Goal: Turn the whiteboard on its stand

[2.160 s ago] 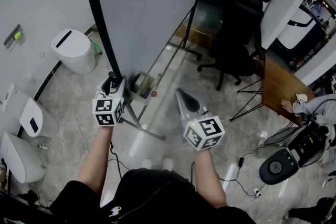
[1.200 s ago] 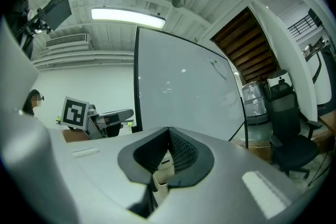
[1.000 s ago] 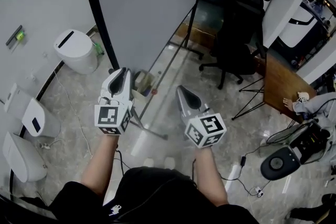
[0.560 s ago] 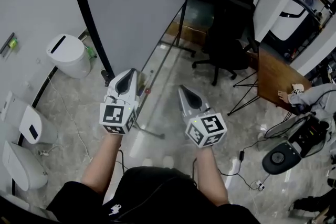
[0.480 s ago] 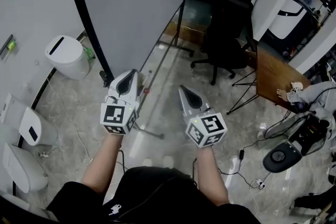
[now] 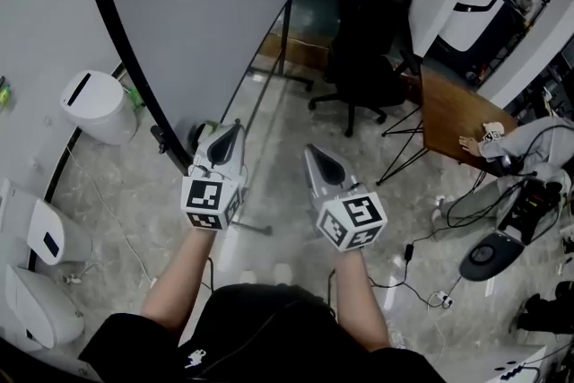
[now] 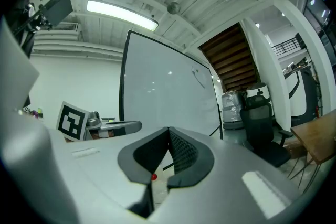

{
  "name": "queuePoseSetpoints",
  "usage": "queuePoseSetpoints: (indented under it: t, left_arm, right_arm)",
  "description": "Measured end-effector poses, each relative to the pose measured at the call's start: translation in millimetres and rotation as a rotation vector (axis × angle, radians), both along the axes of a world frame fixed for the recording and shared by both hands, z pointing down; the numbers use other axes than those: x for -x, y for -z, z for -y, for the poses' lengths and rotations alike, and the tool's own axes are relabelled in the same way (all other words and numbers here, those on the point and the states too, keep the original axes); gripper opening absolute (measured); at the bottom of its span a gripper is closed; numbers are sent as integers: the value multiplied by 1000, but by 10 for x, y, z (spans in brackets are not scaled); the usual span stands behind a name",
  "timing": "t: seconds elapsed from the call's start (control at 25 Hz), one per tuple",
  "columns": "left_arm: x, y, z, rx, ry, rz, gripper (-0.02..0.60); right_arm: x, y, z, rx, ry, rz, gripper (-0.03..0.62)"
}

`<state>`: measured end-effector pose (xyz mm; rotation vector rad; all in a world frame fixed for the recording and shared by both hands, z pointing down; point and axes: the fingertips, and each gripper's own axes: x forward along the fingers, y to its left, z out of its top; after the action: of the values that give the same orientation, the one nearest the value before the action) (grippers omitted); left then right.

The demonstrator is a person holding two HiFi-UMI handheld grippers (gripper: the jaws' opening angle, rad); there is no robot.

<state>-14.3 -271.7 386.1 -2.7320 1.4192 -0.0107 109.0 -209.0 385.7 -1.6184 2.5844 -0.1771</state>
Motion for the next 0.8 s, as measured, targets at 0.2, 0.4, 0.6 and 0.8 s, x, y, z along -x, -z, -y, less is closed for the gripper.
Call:
queuePoseSetpoints:
  t: [0.2, 0.4, 0.6, 0.8]
  left_arm:
    - [-209, -135, -70, 35, -47, -11, 3]
    - [-294, -249, -152, 66, -64, -21, 3]
    - [-208, -299, -192, 79, -48, -24, 3]
    - [-170, -298, -151, 76, -38, -24, 3]
  right_arm:
    - [-125, -48, -67, 4, -34, -12, 8]
    - [-187, -91, -99, 11, -50, -24, 8]
    - [-142, -153, -110, 27, -45, -23, 8]
    - [-102, -165, -56, 23, -35, -25, 8]
